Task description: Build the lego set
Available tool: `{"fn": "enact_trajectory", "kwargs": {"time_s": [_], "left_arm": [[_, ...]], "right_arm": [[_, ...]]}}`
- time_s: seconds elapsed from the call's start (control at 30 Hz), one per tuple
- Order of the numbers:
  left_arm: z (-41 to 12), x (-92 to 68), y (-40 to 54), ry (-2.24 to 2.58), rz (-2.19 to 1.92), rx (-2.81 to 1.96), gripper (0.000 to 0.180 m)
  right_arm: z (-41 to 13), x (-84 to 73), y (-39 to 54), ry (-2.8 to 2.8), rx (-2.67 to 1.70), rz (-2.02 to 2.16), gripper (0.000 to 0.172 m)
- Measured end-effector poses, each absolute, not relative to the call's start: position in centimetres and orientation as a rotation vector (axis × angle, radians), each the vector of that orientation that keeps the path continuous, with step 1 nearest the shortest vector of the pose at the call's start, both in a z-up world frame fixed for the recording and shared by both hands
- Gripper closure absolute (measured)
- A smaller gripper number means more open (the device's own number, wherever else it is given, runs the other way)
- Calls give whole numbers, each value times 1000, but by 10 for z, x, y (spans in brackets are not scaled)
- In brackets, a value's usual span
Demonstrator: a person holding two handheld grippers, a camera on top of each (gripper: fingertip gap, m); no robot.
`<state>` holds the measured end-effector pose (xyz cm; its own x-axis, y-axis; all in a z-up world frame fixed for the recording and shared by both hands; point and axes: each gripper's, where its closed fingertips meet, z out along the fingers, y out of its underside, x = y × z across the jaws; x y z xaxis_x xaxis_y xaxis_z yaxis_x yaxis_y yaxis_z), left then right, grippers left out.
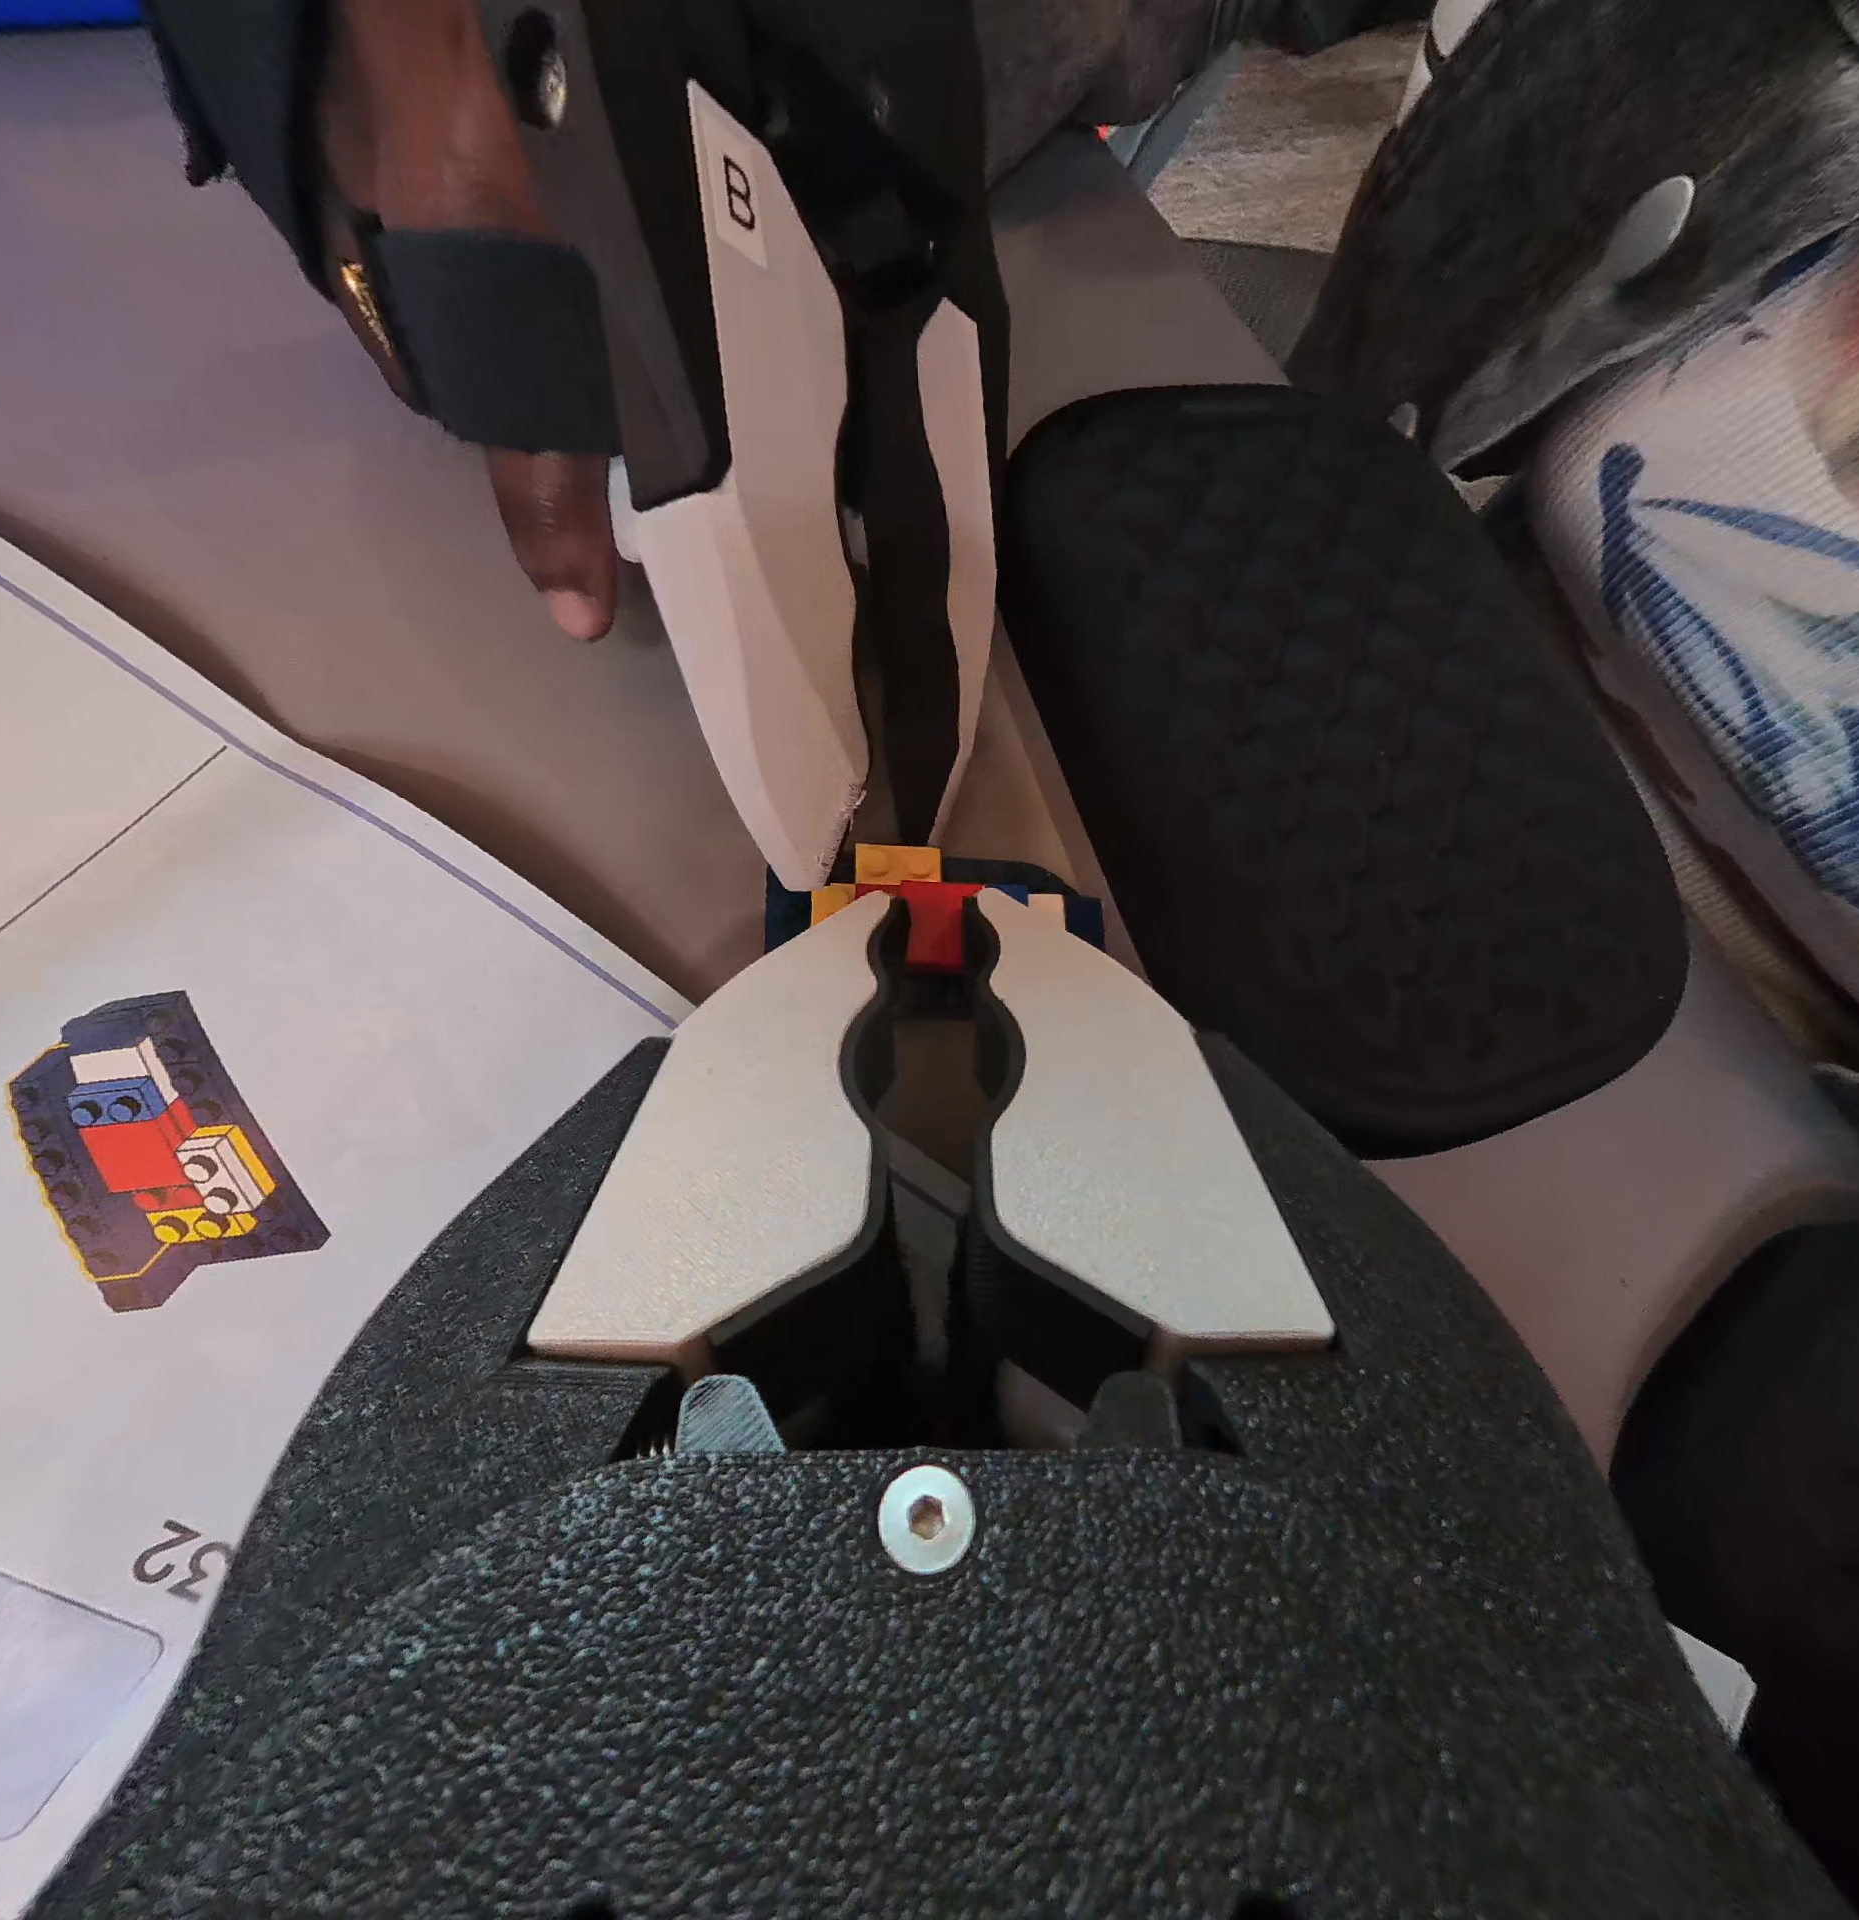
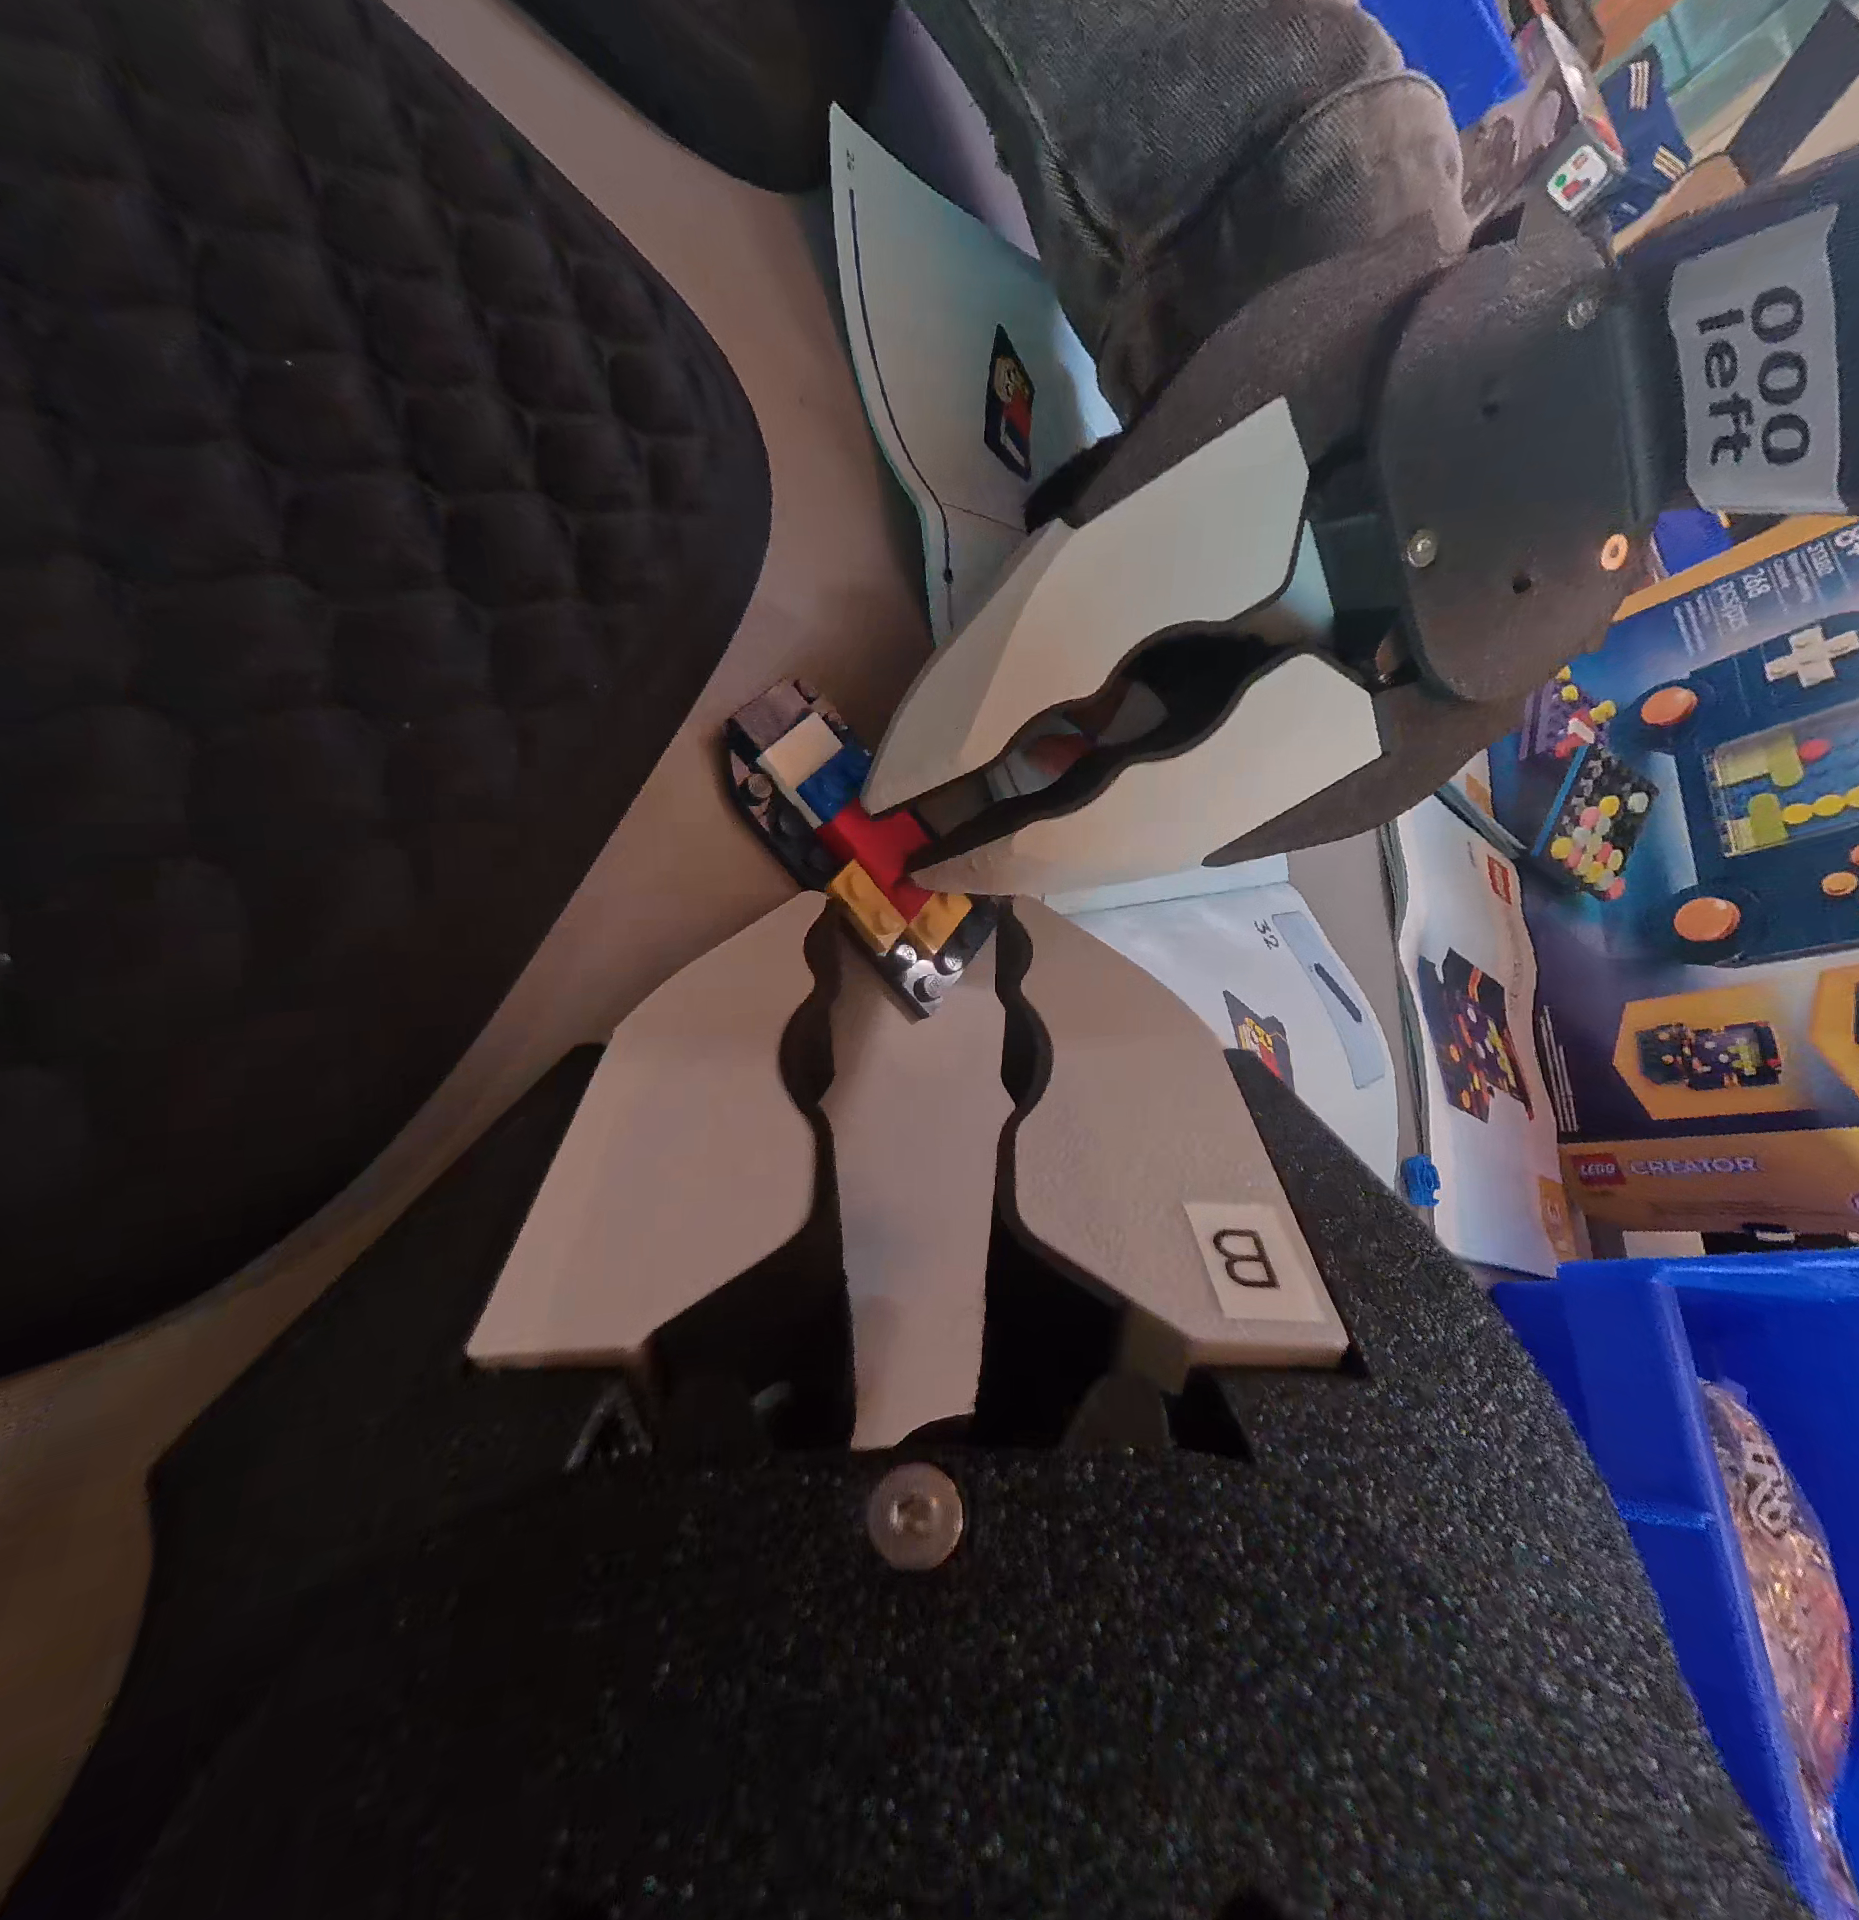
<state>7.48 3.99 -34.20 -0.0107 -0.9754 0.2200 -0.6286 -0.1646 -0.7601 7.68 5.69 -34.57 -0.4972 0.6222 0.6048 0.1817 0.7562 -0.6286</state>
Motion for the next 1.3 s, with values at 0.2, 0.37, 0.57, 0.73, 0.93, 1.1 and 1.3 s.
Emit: {"fn": "enact_trajectory", "kwargs": {"time_s": [0.2, 0.37, 0.57, 0.73, 0.93, 1.1, 1.3], "left_arm": [[-342, 74, 41, 1664, -986, -1803, 174], [-342, 74, 37, 1696, -991, -1775, 179], [-341, 72, 34, 1718, -993, -1757, 177], [-321, 68, 34, 1743, -930, -1654, 147], [-336, 60, 35, 1800, -749, -1739, 142], [-344, 63, 37, 1739, -803, -1797, 156], [-345, 62, 37, 1712, -808, -1823, 156]], "right_arm": [[-348, 78, 50, -2135, -441, 551, 152], [-351, 77, 39, -2158, -403, 595, 162], [-351, 77, 38, -2136, -445, 651, 163], [-349, 75, 43, -2098, -471, 633, 160], [-346, 73, 47, -2086, -538, 682, 154], [-348, 72, 47, -2099, -543, 673, 151], [-348, 70, 48, -2105, -558, 681, 149]]}}
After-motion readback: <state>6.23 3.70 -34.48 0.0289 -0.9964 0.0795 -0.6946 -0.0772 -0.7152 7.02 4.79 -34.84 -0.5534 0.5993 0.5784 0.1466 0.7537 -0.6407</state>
